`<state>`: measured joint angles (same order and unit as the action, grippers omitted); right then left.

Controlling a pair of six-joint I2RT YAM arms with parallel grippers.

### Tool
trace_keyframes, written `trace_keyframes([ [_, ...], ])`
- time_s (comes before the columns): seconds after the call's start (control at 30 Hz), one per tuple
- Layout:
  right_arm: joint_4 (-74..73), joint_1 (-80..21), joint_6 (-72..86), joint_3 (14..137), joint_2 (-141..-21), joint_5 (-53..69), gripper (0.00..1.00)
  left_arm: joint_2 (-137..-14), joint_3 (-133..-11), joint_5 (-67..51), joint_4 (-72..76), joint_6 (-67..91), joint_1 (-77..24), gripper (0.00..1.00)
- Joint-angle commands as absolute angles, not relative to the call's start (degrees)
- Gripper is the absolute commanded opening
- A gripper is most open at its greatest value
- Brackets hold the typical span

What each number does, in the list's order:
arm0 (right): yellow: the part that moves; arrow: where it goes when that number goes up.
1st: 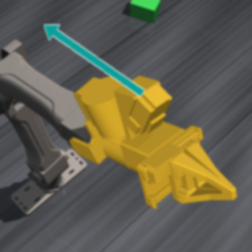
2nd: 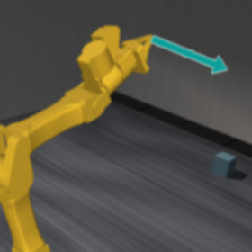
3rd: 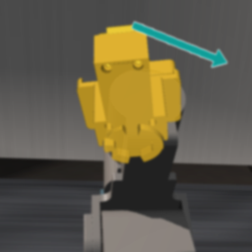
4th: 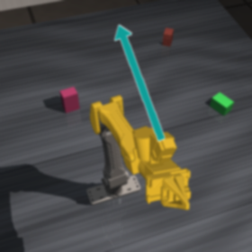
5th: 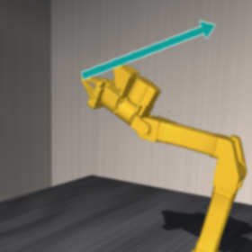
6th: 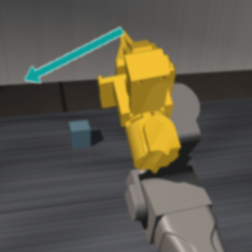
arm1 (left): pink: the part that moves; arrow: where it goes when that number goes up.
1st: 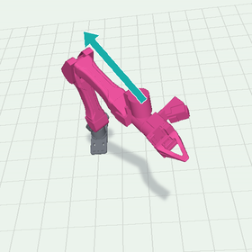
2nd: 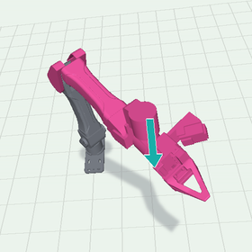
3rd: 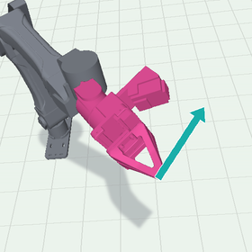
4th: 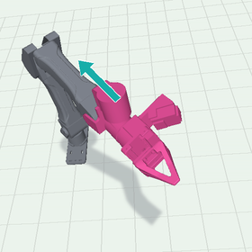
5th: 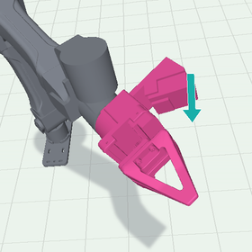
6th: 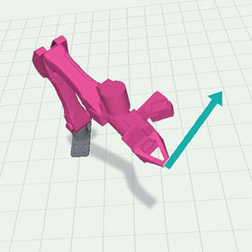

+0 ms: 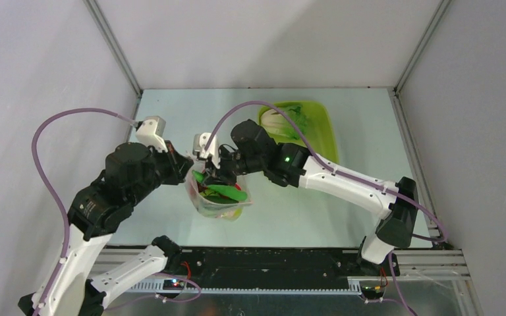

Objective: Place the food in the zip-top bag and seal the zipper
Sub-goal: Adjust the fake vegetable in the zipper food storage bag.

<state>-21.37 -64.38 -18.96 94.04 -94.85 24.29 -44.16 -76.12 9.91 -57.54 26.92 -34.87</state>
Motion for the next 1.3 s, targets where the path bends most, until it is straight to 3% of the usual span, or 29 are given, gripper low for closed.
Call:
trace_keyframes([
  [0.0, -23.13, -63.34, -10.66, 95.47, -95.47, 17.24, 0.00, -42.31, -76.56, 10.64, -51.51, 26.10, -35.29, 0.00],
  [0.4, -30.69, -62.84, -3.54, 103.10, -103.50, 11.18, 0.00, -41.91, -75.38, 7.76, -48.05, 25.33, -35.32, 0.00],
  [0.53, -31.60, -64.29, -2.85, 105.74, -106.51, 7.01, 0.05, -42.12, -74.90, 7.58, -47.20, 25.31, -35.40, 0.00],
  [0.63, -31.91, -65.14, -2.22, 106.30, -107.06, 4.34, 0.17, -42.30, -74.76, 8.34, -47.12, 25.15, -35.33, 0.00],
  [0.67, -32.04, -65.14, -1.85, 106.34, -106.75, 3.59, 0.27, -42.35, -74.59, 8.61, -47.07, 25.14, -35.33, 0.00],
  [0.83, -31.47, -65.27, -1.47, 105.27, -102.77, 2.49, 0.47, -42.41, -73.95, 12.55, -47.11, 25.62, -35.38, 0.00],
  [1.27, -15.30, -64.13, -4.74, 89.75, -80.07, 9.64, 0.98, -43.02, -72.95, 17.23, -46.93, 25.37, -35.31, 0.00],
])
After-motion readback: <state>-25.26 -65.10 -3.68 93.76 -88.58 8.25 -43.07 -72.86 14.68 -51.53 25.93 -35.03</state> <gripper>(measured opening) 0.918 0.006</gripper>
